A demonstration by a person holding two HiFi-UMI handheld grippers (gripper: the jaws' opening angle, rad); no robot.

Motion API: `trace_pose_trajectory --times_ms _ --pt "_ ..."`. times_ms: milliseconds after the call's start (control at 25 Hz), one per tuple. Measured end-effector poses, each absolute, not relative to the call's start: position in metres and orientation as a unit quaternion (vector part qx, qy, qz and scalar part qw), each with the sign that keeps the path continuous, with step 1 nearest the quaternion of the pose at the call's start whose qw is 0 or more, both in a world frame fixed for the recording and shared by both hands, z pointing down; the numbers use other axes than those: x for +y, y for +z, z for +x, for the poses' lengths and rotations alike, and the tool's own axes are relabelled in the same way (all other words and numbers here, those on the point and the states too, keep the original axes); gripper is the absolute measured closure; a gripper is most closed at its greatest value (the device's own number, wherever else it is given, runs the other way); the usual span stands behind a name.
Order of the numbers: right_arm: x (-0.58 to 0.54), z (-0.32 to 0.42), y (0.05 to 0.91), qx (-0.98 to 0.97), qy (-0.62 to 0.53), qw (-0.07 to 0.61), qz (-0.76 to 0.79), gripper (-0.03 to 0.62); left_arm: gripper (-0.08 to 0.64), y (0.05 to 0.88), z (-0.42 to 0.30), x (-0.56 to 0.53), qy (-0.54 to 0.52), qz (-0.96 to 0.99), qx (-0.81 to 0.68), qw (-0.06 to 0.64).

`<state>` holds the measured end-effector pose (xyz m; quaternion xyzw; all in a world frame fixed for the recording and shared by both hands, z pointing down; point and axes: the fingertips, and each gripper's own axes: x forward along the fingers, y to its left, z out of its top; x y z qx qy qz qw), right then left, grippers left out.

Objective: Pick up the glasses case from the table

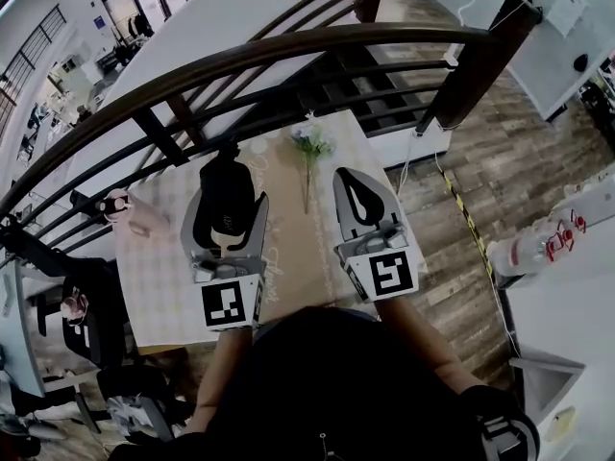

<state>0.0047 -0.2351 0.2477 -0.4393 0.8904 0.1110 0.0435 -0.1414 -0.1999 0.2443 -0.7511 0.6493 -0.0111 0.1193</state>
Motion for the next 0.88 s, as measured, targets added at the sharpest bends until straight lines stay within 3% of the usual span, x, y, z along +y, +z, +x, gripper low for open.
trace_pose_trajectory --times_ms 880 --pt "-0.221 0.016 0.252 0.905 0.119 0.062 -0.404 0.581 0.207 0.254 -0.133 -0.181 0.014 -0.718 0.685 0.118"
